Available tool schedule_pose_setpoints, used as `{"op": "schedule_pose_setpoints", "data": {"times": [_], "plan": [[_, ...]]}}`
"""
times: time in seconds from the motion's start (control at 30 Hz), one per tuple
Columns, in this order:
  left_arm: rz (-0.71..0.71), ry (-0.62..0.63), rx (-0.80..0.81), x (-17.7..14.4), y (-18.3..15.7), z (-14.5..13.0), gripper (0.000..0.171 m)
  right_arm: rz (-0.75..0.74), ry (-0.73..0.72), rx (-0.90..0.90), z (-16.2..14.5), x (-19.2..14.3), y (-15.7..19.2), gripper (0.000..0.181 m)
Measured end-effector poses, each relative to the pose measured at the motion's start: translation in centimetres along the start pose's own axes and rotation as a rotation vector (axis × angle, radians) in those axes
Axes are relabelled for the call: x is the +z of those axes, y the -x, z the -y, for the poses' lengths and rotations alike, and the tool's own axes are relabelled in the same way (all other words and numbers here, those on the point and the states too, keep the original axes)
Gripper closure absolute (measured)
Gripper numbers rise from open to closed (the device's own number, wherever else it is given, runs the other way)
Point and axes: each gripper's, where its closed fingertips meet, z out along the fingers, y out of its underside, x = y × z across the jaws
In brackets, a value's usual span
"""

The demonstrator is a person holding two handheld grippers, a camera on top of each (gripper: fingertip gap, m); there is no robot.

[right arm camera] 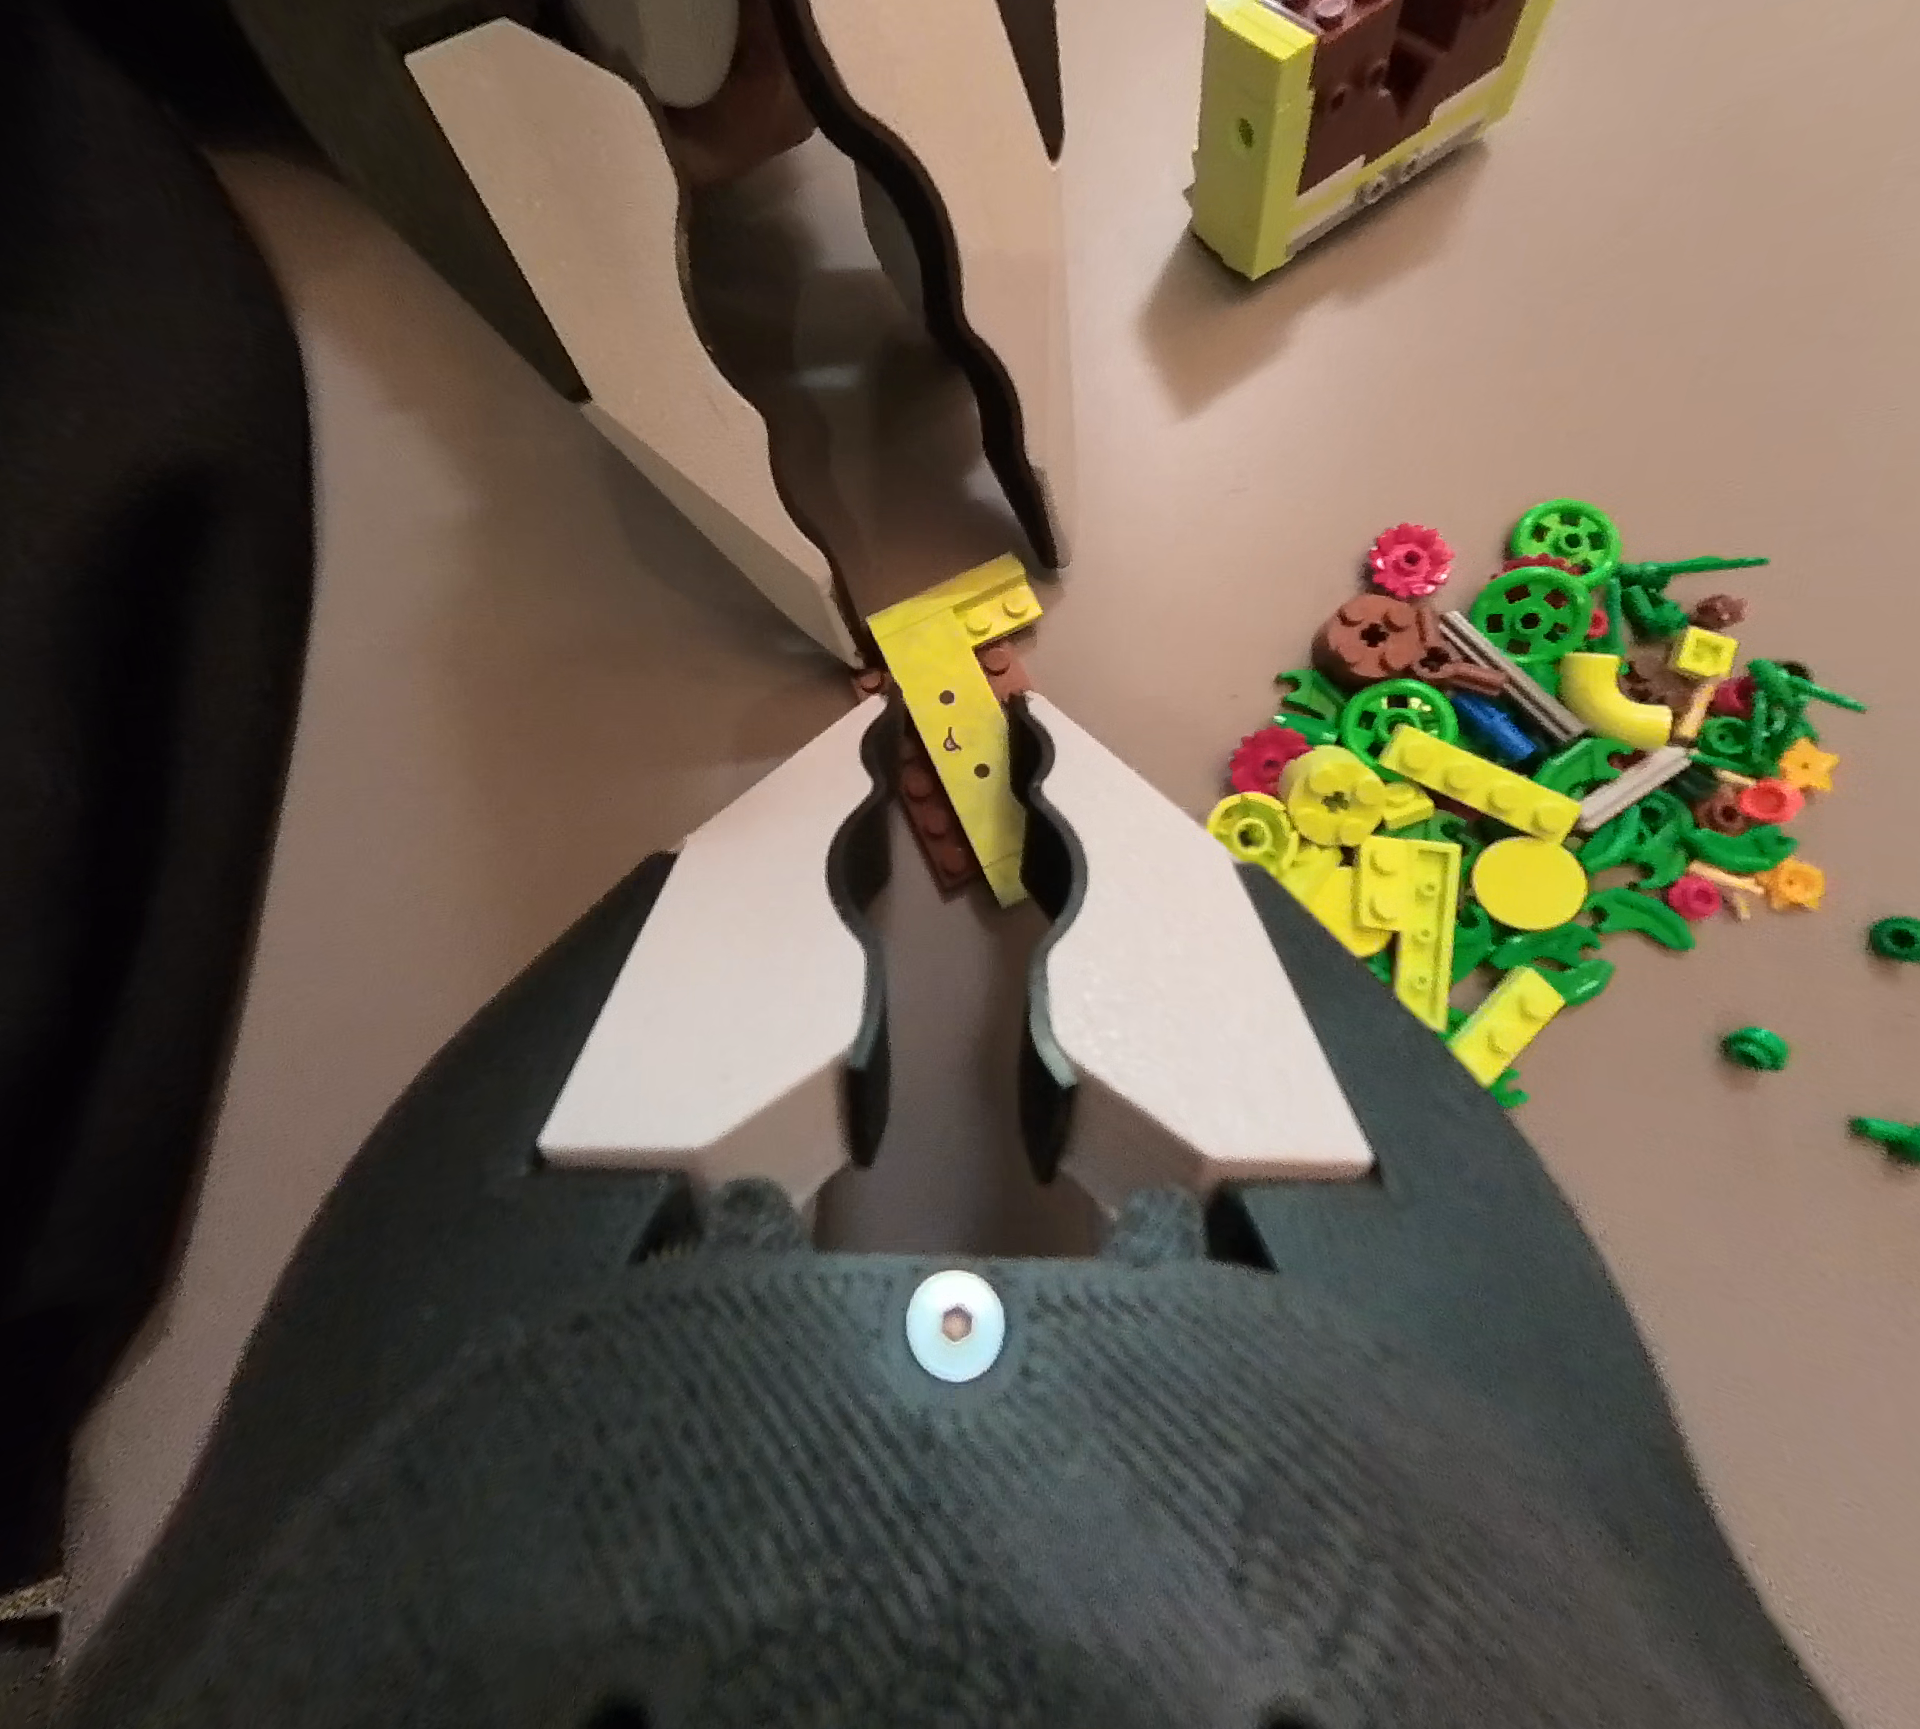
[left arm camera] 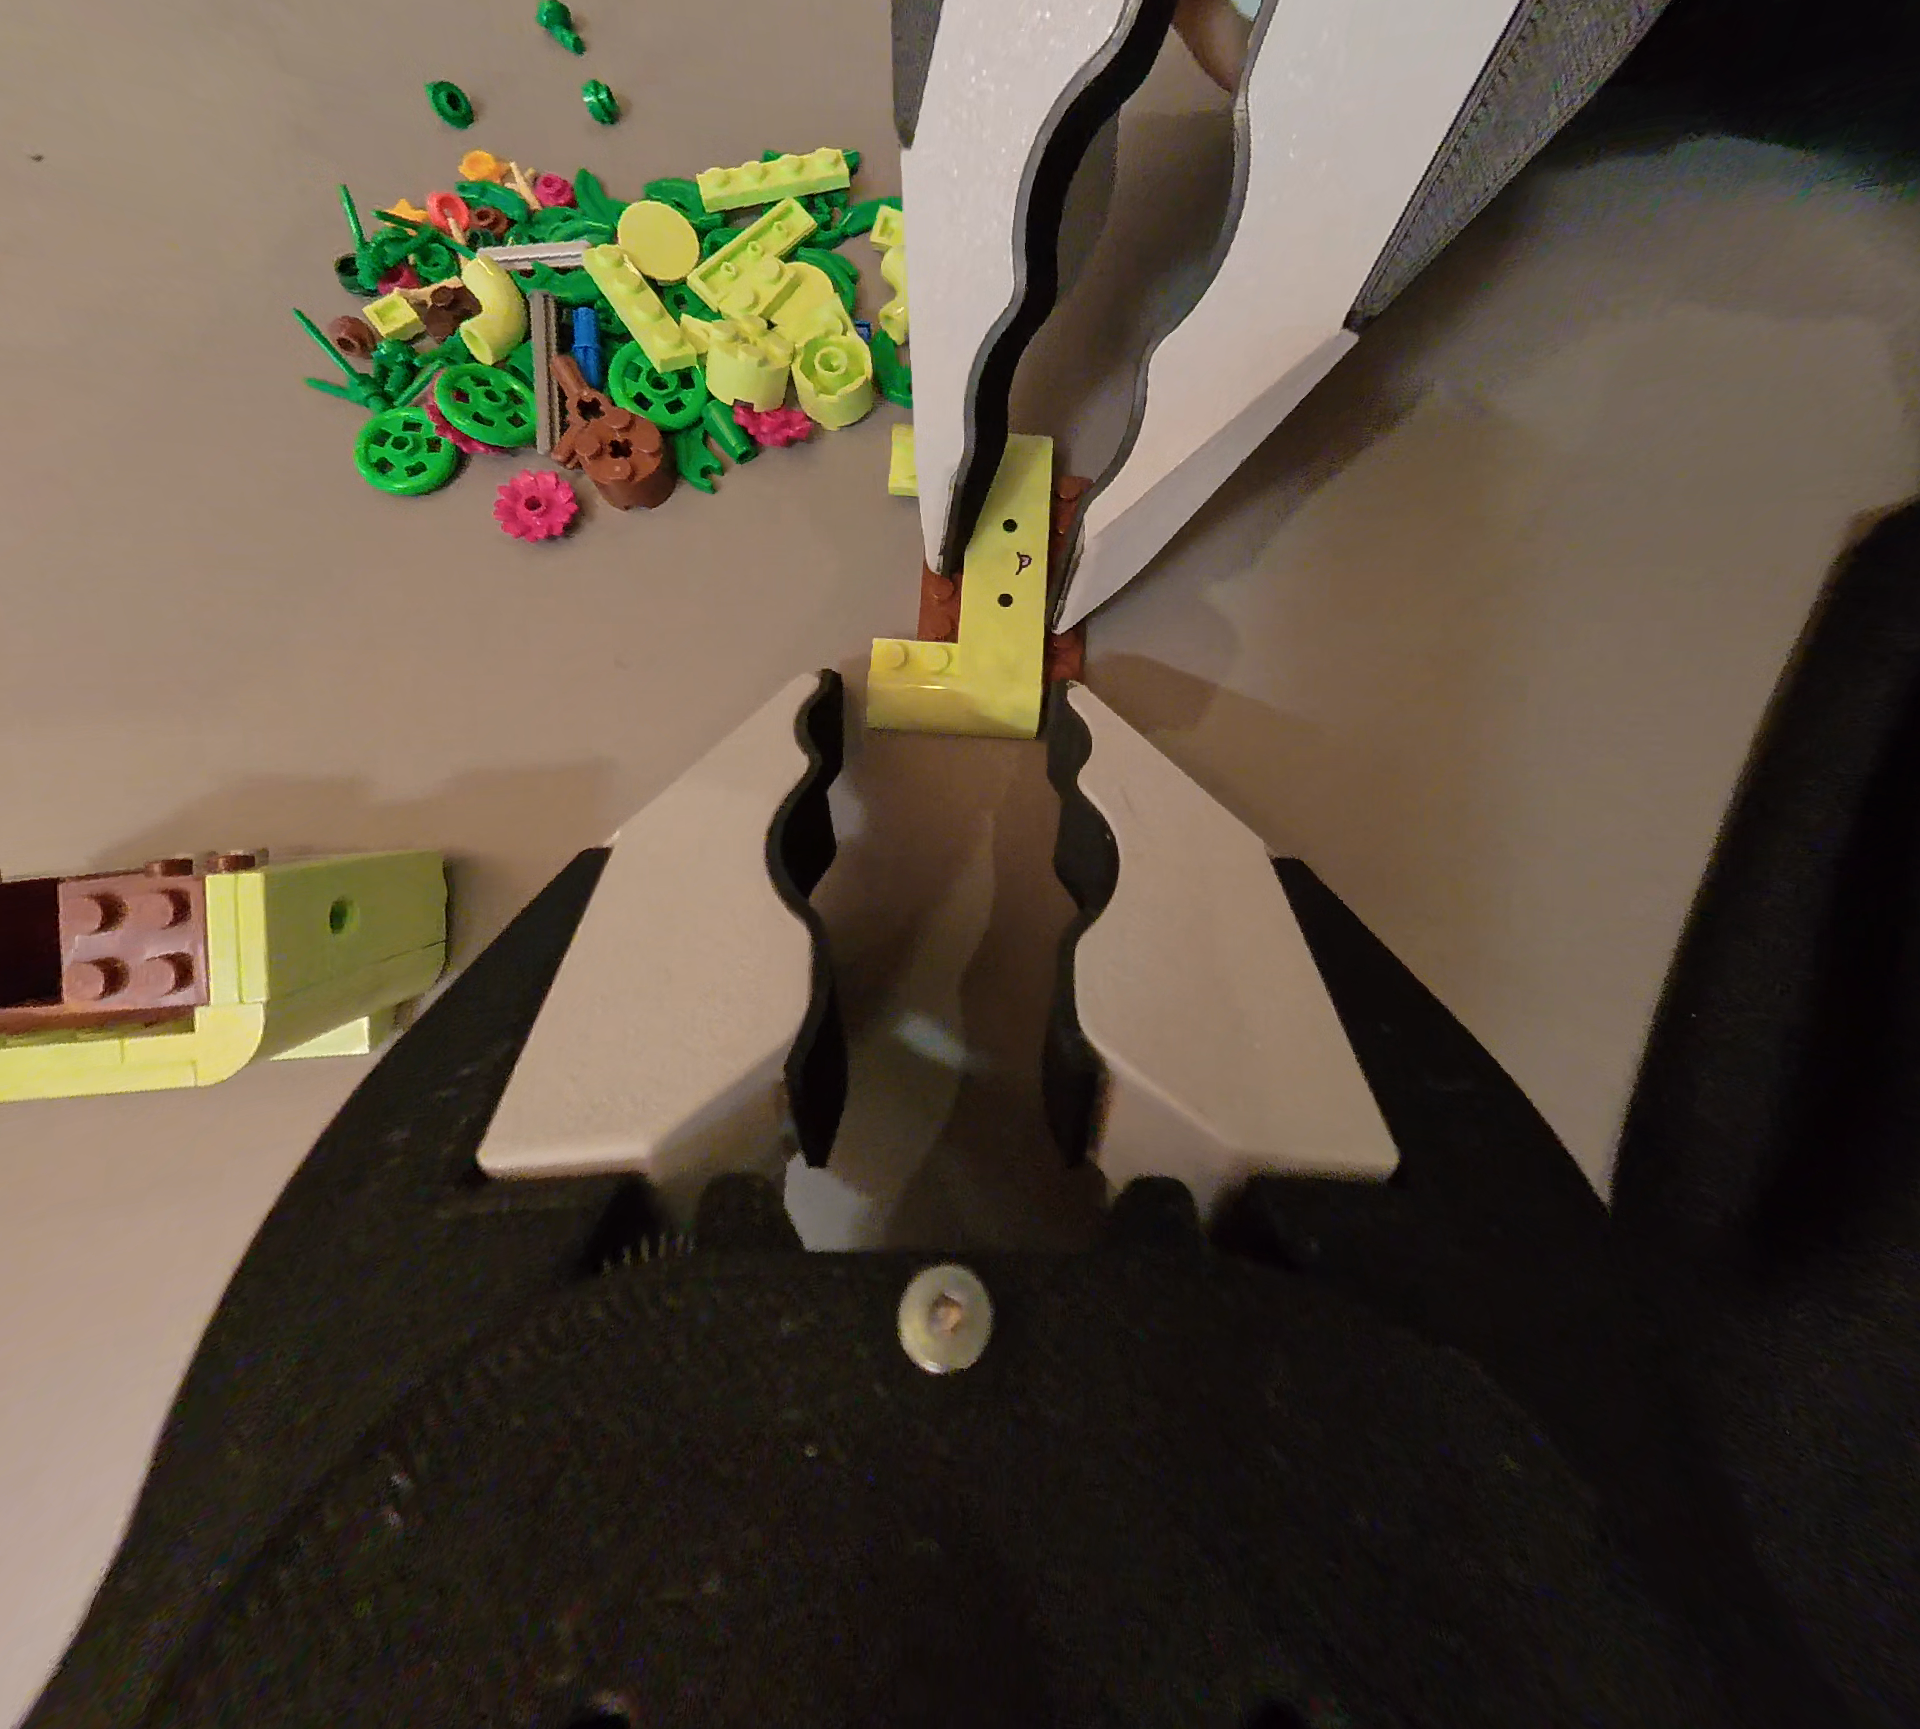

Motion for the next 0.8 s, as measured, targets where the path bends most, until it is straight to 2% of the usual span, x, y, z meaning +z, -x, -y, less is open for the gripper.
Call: {"op": "schedule_pose_setpoints", "data": {"times": [0.27,0.47,0.67,0.8], "plan": [[-0.087,0.013,0.053,0.0,-1.4,-0.3,0.141,0.078,-0.016,0.020,-0.2,-0.2,1.7,0.153],[-0.154,0.023,0.121,-0.4,-2.1,-0.7,0.140,0.093,-0.045,-0.085,-0.2,-0.4,2.4,0.158],[-0.152,0.026,0.180,-0.5,-2.1,-0.9,0.139,0.126,-0.154,-0.142,0.3,-1.3,2.9,0.161],[-0.165,0.029,0.188,-0.5,-2.3,-1.0,0.139,0.112,-0.133,-0.164,-0.1,-0.6,3.0,0.161]]}}
